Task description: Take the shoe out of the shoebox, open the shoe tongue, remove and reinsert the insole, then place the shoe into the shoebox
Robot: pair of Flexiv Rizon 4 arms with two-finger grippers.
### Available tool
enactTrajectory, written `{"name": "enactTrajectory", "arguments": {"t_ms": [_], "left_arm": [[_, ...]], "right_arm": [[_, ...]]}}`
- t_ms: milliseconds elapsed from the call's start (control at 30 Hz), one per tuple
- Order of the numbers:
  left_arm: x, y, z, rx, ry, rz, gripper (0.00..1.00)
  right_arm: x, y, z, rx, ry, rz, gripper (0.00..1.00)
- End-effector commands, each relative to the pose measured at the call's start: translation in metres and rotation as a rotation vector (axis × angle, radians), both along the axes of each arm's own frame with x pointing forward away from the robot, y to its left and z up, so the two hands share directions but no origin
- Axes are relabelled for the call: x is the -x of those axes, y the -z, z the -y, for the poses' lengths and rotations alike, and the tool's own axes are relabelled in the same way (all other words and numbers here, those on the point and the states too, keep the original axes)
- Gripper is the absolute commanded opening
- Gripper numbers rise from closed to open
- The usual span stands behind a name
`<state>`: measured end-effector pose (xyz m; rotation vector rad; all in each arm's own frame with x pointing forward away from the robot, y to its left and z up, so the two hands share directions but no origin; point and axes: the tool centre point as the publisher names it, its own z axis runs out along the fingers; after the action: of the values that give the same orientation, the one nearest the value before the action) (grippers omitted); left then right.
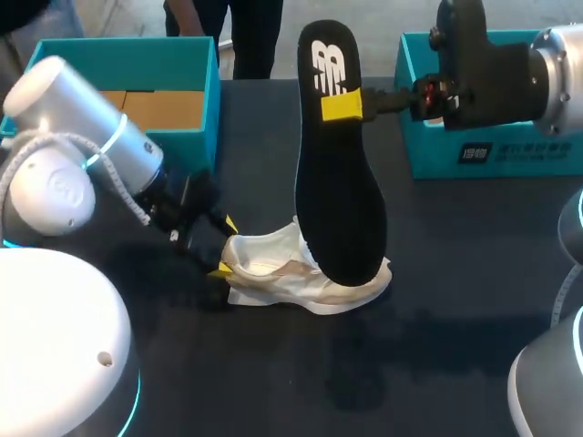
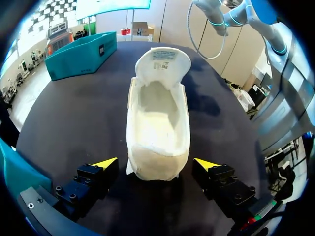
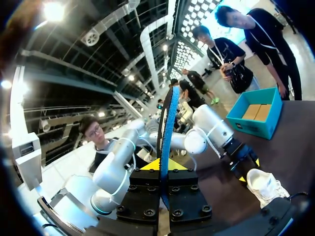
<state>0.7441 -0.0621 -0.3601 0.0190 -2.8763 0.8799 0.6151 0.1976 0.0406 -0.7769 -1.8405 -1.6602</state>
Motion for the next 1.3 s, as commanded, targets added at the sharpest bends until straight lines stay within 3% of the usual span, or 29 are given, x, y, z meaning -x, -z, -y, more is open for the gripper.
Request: {"name": "enactTrajectory", "arguments": {"t_ms": [33,200,733,1300], "left_arm": [[-0.002,-0.016,0.002,-0.234,0.038,-0.003,1.00],[-0.003,-0.024,0.004,-0.330,0.054,-0.016,1.00],[-0.002,-0.028,0.004,-0.329,0.063,-0.012,1.00],[0.005,-0.053,0.016,-0.502,0.083,0.032,1.00]], "right_arm": [[-0.001,0.001,-0.003,0.001,0.001,-0.001,0.00],[-0.001,0.001,-0.003,0.001,0.001,-0.001,0.00],[-0.001,0.001,-0.003,0.001,0.001,-0.001,0.00],[-0.001,0.001,-0.003,0.001,0.001,-0.001,0.00]]}}
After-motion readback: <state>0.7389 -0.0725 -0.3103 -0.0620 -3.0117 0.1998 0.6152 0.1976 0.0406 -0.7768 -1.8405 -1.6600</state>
